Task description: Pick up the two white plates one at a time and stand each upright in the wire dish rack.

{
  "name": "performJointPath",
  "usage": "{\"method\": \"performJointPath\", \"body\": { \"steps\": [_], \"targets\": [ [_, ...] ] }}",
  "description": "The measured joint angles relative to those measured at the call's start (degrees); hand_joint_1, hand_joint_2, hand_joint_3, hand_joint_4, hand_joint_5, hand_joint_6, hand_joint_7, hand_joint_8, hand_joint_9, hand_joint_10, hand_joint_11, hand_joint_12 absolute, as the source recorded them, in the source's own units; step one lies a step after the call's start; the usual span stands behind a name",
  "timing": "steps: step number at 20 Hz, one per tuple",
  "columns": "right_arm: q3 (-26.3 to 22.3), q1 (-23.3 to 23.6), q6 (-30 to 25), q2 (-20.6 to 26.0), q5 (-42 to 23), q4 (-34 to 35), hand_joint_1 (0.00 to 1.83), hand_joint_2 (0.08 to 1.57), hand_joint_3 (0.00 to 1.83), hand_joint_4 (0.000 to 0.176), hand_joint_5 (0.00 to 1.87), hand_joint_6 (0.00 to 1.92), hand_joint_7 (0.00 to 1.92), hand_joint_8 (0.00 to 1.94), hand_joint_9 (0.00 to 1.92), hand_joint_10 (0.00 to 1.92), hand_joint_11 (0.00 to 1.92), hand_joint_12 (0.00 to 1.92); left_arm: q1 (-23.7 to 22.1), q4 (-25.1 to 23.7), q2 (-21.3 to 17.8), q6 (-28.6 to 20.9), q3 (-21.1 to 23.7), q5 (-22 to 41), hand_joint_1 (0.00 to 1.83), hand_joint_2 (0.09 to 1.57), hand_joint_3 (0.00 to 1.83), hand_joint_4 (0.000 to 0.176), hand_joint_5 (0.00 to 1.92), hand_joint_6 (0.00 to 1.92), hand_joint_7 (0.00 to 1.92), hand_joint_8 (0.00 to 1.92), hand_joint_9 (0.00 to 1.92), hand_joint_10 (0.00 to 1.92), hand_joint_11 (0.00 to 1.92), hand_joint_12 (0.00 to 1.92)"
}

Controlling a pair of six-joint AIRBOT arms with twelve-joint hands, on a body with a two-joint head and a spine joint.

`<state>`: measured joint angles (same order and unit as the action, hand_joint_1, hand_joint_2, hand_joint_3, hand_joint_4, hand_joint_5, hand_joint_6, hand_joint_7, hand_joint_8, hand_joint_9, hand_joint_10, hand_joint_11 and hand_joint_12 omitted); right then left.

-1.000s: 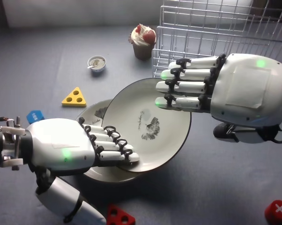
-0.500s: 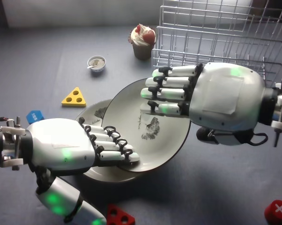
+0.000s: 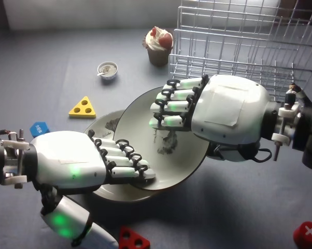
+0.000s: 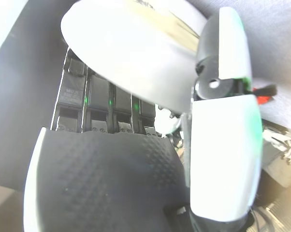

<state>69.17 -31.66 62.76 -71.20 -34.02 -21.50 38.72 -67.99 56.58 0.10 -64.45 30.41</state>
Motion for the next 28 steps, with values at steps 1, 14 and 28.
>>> {"method": "performJointPath", "body": {
  "steps": [1,14,28],
  "targets": [
    [0.1,0.0,0.0,-0.2,0.0,0.1,1.19,0.98,0.0,0.0,0.52,0.01,0.46,0.01,0.44,0.01,0.42,0.12,0.0,0.0,0.0,0.0,0.0,0.0,0.0,0.97,0.0,0.0,0.15,0.0,0.17,0.0,0.14,0.0,0.14,0.01],
    [-3.6,0.4,2.7,1.0,-1.9,-1.6,1.5,1.01,0.0,0.0,1.1,0.76,1.34,0.01,1.21,0.54,1.1,1.17,0.0,0.9,0.0,-0.2,0.0,0.2,0.0,0.97,0.0,0.0,0.15,0.0,0.18,0.0,0.16,0.0,0.16,0.01],
    [-13.6,5.5,-2.0,8.7,3.0,-0.2,1.5,1.01,0.0,0.0,1.12,0.72,1.34,0.03,1.28,0.41,1.02,1.27,-5.7,4.5,-6.9,0.0,-3.2,5.5,0.0,0.98,0.0,0.0,0.14,0.0,0.16,0.0,0.15,0.0,0.15,0.01]
  ]
}}
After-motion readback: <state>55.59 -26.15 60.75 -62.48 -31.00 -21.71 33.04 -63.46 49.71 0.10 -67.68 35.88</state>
